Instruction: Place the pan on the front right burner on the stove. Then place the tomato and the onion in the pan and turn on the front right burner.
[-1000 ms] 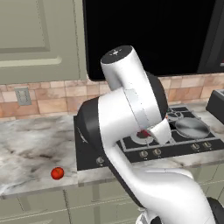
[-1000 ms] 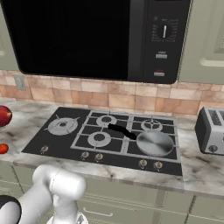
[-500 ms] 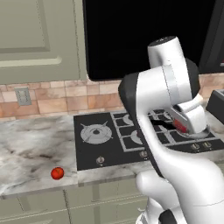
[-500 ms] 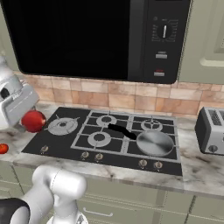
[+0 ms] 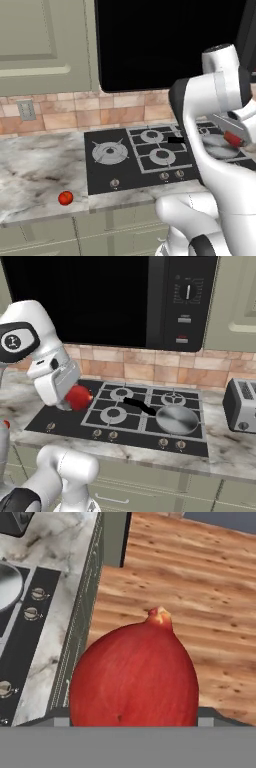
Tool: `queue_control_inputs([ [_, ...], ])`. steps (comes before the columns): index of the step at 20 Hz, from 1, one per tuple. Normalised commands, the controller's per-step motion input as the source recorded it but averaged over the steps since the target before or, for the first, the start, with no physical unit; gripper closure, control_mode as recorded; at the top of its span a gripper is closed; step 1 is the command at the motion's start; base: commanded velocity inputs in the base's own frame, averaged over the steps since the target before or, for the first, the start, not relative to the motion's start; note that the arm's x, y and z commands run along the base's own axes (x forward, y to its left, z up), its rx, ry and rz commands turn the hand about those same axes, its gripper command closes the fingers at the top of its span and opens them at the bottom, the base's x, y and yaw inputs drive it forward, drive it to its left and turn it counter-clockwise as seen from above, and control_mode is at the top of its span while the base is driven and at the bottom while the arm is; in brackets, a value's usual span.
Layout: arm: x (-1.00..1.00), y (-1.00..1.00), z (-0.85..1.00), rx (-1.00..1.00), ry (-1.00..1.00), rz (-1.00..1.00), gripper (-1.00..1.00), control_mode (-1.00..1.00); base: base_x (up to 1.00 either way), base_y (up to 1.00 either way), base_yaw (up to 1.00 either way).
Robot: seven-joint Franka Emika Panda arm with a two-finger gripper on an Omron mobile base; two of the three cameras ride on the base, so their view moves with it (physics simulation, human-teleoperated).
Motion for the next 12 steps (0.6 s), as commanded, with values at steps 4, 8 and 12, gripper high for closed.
queue_control_inputs([
  [4, 0.22, -0.49, -0.14, 0.00, 0.00, 0.00, 1.00, -1.00, 0.00, 0.00, 0.00],
  [8, 0.18, -0.27, -0.06, 0.02, 0.00, 0.00, 1.00, -1.00, 0.00, 0.00, 0.00],
  [12, 0.22, -0.21, -0.04, 0.03, 0.00, 0.02, 1.00, -1.00, 0.00, 0.00, 0.00],
])
